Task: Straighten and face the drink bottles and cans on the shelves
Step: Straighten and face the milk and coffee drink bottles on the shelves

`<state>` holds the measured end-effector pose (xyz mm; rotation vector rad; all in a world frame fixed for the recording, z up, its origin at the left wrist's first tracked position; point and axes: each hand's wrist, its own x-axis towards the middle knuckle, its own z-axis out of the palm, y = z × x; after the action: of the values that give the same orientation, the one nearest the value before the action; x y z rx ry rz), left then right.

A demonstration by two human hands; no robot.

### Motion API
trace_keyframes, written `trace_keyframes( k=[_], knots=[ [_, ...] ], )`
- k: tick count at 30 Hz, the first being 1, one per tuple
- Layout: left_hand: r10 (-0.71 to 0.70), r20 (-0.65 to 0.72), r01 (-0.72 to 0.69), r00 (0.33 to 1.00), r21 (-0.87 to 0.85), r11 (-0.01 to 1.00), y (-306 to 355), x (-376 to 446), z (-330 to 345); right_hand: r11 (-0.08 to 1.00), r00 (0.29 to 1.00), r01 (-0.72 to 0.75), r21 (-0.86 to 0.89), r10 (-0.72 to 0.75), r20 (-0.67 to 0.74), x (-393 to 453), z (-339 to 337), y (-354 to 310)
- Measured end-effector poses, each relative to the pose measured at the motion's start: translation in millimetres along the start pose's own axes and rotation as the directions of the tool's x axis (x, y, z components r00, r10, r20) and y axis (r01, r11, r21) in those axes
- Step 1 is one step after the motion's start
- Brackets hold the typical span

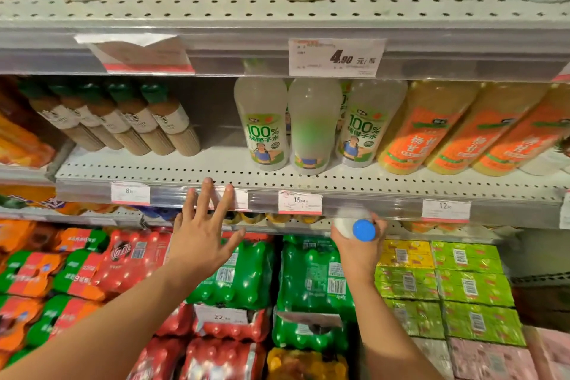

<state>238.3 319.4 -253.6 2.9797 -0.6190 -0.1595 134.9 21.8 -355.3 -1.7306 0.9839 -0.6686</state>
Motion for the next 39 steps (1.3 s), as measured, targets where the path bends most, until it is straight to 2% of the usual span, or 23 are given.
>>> trace_keyframes(
  k=[6, 10, 12, 14, 16, 17, 20, 23, 24, 26, 28, 31, 33, 35, 37, 39],
  knots=[
    [-0.011, 0.019, 0.01, 1.0, 0.052, 0.999, -0.3, 1.5, 0.5, 0.999, 0.999, -0.037, 0.021, 0.037, 0.025, -1.0, 4.8, 21.0],
    [-0.002, 0.015, 0.001, 1.0, 0.059, 0.998, -0.5, 0.6, -2.1, 0.987, 0.992, -0.117, -0.106, 0.121, 0.032, 15.7, 16.6, 10.9],
    [0.006, 0.011, -0.007, 1.0, 0.075, 0.997, -1.3, 1.6, -6.0, 0.966, 0.985, -0.154, -0.207, 0.166, 0.044, 24.0, 23.0, 6.1],
    [0.009, 0.017, -0.011, 1.0, 0.101, 0.995, -1.8, 1.7, -10.3, 0.915, 0.985, -0.129, -0.383, 0.164, 0.058, 31.5, 29.4, -4.7],
    [0.016, 0.01, -0.018, 1.0, 0.121, 0.992, -2.1, 2.0, -13.2, 0.776, 0.975, -0.026, -0.63, 0.158, 0.154, 45.2, 34.3, -18.0],
    [0.022, 0.004, -0.022, 1.0, 0.127, 0.992, -2.1, 2.4, -13.7, 0.717, 0.956, 0.0, -0.697, 0.204, 0.21, 51.7, 34.7, -27.2],
    [0.031, -0.014, -0.029, 0.999, 0.125, 0.992, -2.2, 1.6, -13.5, 0.716, 0.892, -0.103, -0.691, 0.374, 0.255, 67.3, 38.4, -31.8],
    [0.041, -0.022, -0.038, 0.999, 0.113, 0.993, -2.3, 2.4, -12.3, 0.64, 0.892, -0.004, -0.768, 0.349, 0.286, 67.3, 37.1, -36.8],
    [0.04, -0.019, -0.038, 0.999, 0.114, 0.993, -2.4, 2.5, -12.5, 0.642, 0.89, -0.014, -0.766, 0.357, 0.283, 65.6, 37.3, -40.2],
    [0.039, -0.012, -0.037, 0.999, 0.117, 0.992, -2.2, 2.1, -12.7, 0.646, 0.849, -0.011, -0.763, 0.409, 0.334, 60.4, 32.5, -38.5],
    [0.048, -0.022, -0.045, 0.999, 0.118, 0.992, -2.3, 1.6, -11.3, 0.597, 0.827, 0.082, -0.798, 0.406, 0.389, 57.8, 29.3, -36.3],
    [0.076, -0.051, -0.07, 0.996, 0.112, 0.991, -4.1, 2.1, -7.3, 0.672, 0.829, -0.039, -0.74, 0.435, 0.351, 50.9, 30.0, -39.9],
    [0.094, -0.06, -0.086, 0.994, 0.117, 0.989, -6.4, 3.0, -6.8, 0.694, 0.883, -0.068, -0.717, 0.377, 0.281, 42.1, 32.9, -46.1],
    [0.099, -0.061, -0.092, 0.993, 0.116, 0.989, -8.3, 2.8, -8.2, 0.713, 0.941, 0.031, -0.7, 0.215, 0.26, 18.6, 28.3, -53.5],
    [0.112, -0.071, -0.102, 0.991, 0.123, 0.987, -9.4, 2.8, -8.3, 0.769, 0.95, 0.048, -0.638, 0.162, 0.267, -13.8, 9.7, -50.1],
    [0.121, -0.066, -0.112, 0.99, 0.125, 0.986, -9.7, 4.2, -9.4, 0.781, 0.926, 0.079, -0.619, 0.172, 0.336, -49.5, -13.0, -46.0]
  ],
)
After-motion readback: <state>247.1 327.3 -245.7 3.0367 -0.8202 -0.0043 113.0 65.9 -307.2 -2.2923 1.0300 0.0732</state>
